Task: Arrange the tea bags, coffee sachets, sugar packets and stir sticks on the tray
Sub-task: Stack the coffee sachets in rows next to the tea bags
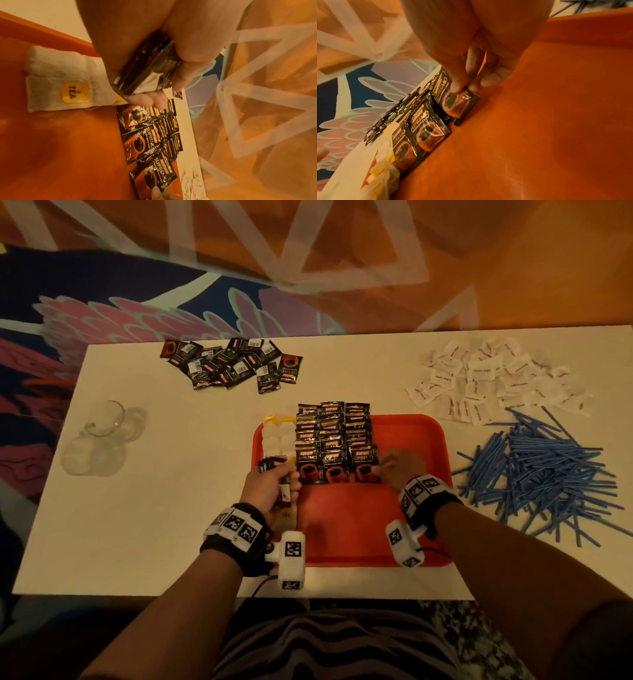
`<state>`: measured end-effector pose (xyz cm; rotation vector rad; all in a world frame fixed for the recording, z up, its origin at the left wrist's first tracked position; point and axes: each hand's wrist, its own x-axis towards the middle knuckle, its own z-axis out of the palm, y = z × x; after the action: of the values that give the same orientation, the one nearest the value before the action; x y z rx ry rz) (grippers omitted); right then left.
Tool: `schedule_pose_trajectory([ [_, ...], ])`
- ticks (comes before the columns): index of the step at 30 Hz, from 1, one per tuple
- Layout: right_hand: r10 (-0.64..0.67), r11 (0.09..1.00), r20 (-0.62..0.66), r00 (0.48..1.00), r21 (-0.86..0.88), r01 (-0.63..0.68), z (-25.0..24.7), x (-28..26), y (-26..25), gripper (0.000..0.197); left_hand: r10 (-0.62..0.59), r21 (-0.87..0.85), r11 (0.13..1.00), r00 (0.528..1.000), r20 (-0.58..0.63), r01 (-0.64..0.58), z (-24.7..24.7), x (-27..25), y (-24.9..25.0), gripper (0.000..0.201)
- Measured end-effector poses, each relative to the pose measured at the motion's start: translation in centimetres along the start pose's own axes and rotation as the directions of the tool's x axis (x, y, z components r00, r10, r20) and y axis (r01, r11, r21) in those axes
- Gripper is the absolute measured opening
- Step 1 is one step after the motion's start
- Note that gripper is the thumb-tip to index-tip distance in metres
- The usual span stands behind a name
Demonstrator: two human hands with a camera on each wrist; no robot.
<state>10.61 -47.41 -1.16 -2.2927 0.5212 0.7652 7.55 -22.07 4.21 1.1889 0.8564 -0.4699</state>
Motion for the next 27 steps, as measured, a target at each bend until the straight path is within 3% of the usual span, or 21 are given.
schedule_pose_trajectory([
  [6,0.057,0.994,-0.064,0.996,0.097,-0.050,0.8,0.7,-0.9,0.021,0.004,-0.031,1.000,1.000,0.016,-0.003,-0.4,-1.1,0.4,0.011],
  [16,0.110,0.990,-0.100,0.989,0.101,-0.100,1.2,0.4,-1.1,0.017,0.001,-0.049,0.999,0.999,0.042,0.001,-0.7,-1.3,0.1,0.013],
  [22,0.094,0.991,-0.108,0.990,0.105,-0.082,0.1,-0.3,-0.8,0.018,-0.067,-0.126,0.989,0.995,0.069,0.076,-0.7,-1.2,-0.1,0.021],
  [27,0.016,0.998,-0.109,0.994,0.066,-0.009,-1.3,-2.0,-1.6,0.022,0.016,-0.023,1.000,0.998,0.061,-0.014,0.2,-1.5,0.3,0.020],
])
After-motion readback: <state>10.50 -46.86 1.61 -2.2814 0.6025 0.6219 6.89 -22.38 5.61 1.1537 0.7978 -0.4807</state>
